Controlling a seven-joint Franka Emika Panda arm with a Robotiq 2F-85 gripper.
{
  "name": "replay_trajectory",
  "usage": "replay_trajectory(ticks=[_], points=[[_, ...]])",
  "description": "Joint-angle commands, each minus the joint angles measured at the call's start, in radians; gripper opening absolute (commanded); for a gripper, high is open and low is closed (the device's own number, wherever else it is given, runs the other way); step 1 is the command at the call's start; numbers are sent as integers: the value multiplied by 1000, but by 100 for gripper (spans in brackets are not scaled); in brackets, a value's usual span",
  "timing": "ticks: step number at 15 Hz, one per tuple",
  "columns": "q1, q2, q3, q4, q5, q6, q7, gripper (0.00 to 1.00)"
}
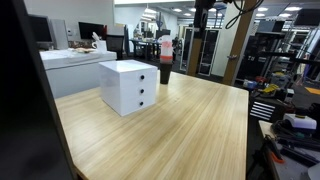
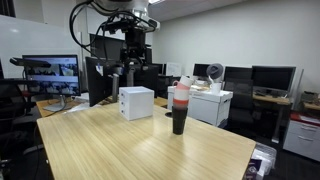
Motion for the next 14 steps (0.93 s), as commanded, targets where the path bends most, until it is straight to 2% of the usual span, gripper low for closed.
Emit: replay_trajectory(ticks=[1, 2, 3, 14], points=[[24, -39, -20, -47, -10, 29, -22, 100], [30, -34, -20, -48, -32, 28, -18, 100], [29, -9, -25, -7, -8, -1, 1, 100], [34, -5, -30, -8, -8, -1, 1, 100]])
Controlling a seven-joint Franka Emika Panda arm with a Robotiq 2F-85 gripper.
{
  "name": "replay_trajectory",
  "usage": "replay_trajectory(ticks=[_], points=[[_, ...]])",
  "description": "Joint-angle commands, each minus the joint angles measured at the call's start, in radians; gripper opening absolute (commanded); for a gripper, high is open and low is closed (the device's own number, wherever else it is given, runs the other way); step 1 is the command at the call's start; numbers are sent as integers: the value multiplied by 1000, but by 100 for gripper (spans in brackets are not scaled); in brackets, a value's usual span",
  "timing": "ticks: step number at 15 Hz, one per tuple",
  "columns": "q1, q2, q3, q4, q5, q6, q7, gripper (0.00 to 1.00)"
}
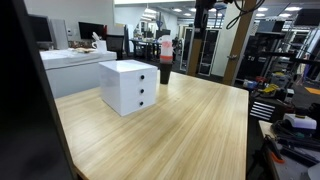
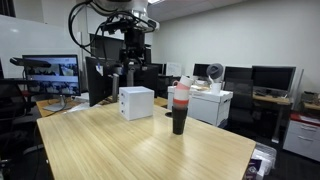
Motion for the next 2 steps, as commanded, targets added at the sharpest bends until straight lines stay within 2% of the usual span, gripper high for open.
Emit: replay_trajectory(ticks=[1, 2], points=[[13, 0, -13, 2, -1, -2, 1, 100], [13, 0, -13, 2, -1, -2, 1, 100]])
